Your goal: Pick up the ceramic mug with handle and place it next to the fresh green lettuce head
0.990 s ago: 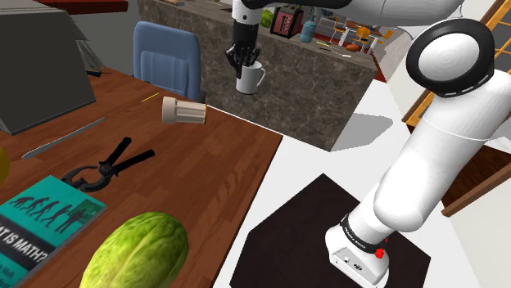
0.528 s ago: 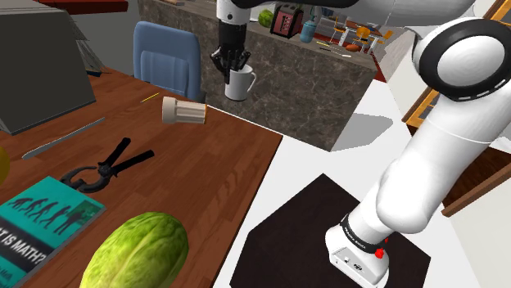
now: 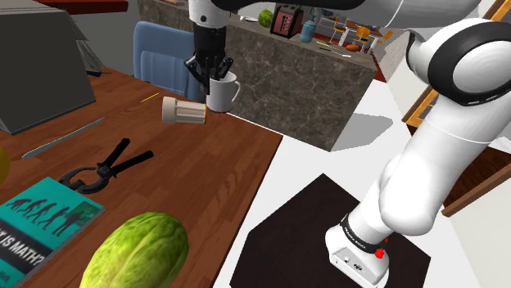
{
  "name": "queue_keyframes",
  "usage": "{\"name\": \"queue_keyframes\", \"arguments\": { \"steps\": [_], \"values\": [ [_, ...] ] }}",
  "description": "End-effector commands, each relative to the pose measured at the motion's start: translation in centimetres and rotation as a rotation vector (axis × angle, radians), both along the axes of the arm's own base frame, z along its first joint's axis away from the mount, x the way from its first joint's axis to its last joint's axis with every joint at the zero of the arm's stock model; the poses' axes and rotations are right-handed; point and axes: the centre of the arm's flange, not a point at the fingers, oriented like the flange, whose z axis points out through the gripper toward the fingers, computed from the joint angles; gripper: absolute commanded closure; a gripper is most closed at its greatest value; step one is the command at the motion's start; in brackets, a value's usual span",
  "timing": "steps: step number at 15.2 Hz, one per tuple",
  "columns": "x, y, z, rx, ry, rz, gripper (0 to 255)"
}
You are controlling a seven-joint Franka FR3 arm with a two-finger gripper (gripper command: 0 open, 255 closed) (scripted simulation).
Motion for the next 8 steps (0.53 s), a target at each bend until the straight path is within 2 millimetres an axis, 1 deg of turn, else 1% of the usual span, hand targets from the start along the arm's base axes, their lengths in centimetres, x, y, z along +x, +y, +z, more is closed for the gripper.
{"name": "queue_keyframes", "arguments": {
  "steps": [1, 8],
  "values": [
    [-1.1, 2.6, -0.1, 0.000, 0.000, -0.001, 255],
    [-4.4, 11.2, -0.1, 0.000, 0.000, -0.001, 255]
  ]
}}
